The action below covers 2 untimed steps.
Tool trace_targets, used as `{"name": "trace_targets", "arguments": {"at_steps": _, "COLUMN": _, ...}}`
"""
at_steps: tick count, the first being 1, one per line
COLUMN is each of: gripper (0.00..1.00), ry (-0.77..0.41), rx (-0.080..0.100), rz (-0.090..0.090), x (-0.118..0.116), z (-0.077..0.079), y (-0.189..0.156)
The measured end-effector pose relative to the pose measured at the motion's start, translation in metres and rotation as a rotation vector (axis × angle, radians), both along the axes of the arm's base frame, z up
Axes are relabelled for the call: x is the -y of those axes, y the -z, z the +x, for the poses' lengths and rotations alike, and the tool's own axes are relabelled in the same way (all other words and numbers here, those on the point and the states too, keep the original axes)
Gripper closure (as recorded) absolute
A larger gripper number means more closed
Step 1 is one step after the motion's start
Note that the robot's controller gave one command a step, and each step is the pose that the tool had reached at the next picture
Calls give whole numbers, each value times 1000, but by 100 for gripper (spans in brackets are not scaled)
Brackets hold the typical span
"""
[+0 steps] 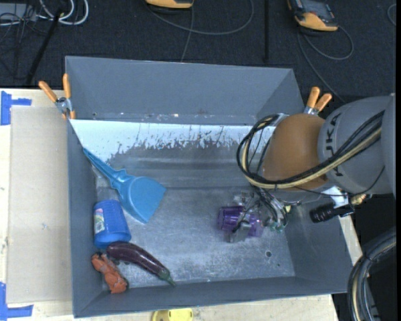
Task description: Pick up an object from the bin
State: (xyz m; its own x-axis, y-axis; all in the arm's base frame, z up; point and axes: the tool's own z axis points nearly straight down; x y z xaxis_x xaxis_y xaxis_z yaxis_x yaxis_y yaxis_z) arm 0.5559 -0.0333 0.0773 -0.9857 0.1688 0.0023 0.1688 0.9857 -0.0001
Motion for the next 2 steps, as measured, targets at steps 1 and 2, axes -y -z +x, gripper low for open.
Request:
{"name": "trace_targets", "arguments": {"at_steps": 1, "gripper": 100, "ry": 1, "rx": 0, "rz": 0, "x": 0, "z": 0, "y": 0}}
{"name": "trace_targets", "arguments": {"at_steps": 2, "gripper": 100, "ry": 67, "rx": 12, "rz": 0, "x": -15, "z": 16, "y": -178}}
